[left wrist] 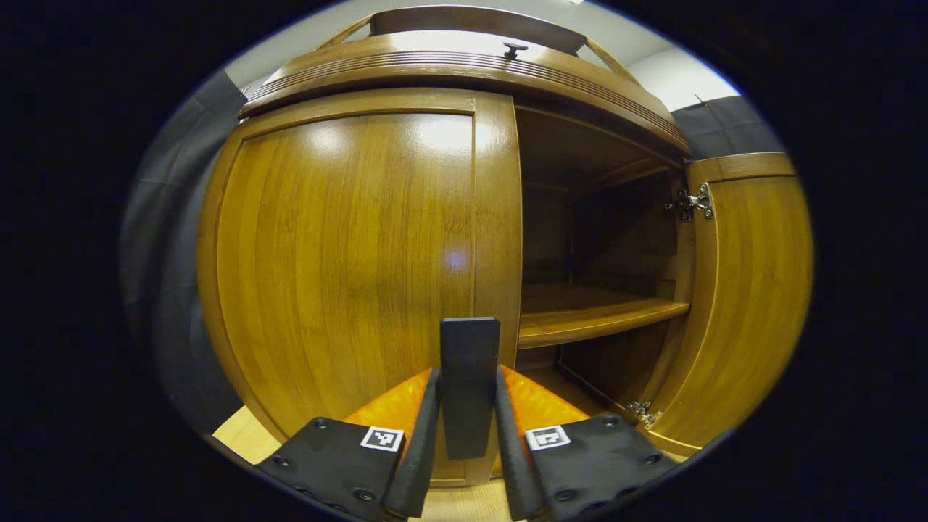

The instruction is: Open the right door of the double-door shoe cabinet with the right hand, and open the left door with the left hand.

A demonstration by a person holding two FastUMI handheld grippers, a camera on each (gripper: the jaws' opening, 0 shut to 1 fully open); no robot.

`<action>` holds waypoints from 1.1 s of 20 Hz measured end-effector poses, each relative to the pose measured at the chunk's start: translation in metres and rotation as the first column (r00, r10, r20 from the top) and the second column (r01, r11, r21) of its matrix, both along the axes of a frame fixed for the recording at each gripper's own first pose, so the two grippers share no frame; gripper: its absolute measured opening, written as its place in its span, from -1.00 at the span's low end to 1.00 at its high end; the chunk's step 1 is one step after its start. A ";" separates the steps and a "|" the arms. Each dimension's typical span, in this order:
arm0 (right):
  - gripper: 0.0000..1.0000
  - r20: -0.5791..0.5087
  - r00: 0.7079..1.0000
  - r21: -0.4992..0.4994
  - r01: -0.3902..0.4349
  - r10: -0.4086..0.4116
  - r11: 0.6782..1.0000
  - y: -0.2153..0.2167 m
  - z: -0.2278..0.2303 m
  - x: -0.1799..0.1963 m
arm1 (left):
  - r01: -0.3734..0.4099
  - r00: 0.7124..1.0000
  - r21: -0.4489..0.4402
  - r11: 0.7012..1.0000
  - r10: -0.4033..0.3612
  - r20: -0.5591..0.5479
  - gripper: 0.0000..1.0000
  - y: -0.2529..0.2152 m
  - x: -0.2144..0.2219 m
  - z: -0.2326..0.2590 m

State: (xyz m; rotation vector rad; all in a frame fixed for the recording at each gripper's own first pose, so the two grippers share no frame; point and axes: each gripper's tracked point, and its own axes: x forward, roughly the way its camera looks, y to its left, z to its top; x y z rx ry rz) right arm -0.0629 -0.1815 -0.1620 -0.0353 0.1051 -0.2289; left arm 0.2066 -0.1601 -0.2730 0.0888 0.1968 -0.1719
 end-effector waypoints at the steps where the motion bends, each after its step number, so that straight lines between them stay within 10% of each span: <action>1: 0.60 0.000 1.000 0.001 0.001 -0.001 1.000 0.001 0.002 -0.001 | -0.005 1.000 0.004 1.000 0.005 -0.009 -0.20 0.001 -0.004 0.001; 22: 0.60 0.013 0.999 -0.014 -0.052 0.052 0.999 0.064 0.028 -0.012 | 0.118 0.991 0.003 0.993 -0.117 -0.070 -0.30 0.039 -0.114 0.026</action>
